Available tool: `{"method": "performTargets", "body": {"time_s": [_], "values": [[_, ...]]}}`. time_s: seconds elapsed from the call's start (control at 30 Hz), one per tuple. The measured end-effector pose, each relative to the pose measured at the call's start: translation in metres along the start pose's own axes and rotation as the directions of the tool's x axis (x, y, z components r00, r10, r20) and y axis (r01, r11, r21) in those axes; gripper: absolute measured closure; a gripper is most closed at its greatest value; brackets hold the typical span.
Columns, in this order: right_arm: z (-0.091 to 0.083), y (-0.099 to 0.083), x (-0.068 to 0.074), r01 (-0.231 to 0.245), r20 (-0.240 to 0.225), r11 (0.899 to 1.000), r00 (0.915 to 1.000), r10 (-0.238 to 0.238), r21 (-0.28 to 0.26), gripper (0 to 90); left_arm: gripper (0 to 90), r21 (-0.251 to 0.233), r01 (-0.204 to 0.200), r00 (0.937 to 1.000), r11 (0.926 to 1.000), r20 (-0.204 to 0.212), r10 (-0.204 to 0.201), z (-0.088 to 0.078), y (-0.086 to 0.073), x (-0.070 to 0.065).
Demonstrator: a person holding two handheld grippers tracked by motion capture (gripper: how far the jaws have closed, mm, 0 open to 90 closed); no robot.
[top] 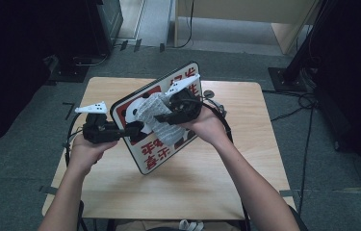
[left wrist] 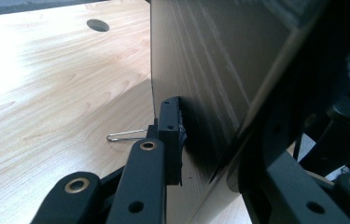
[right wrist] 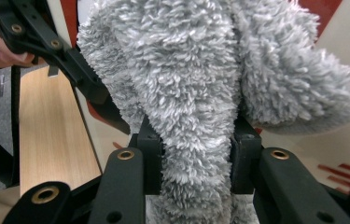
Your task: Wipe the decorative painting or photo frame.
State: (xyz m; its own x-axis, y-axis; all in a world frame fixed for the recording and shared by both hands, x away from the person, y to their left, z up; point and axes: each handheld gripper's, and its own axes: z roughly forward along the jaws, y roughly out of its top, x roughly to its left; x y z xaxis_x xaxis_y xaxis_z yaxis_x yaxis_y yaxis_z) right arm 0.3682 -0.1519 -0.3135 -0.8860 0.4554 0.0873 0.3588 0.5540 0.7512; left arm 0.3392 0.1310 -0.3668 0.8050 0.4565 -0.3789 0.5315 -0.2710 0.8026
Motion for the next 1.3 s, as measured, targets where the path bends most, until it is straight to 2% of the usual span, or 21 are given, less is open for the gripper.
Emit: {"method": "performTargets", "body": {"time_s": [1.3], "values": [[0.023,-0.050,-0.004,-0.046,-0.012,0.998,0.9988,0.047,0.045,65.1,75.2,0.000,-0.001,1.0000,1.0000,0.002,0.001,0.000,0.000,0.000]]}}
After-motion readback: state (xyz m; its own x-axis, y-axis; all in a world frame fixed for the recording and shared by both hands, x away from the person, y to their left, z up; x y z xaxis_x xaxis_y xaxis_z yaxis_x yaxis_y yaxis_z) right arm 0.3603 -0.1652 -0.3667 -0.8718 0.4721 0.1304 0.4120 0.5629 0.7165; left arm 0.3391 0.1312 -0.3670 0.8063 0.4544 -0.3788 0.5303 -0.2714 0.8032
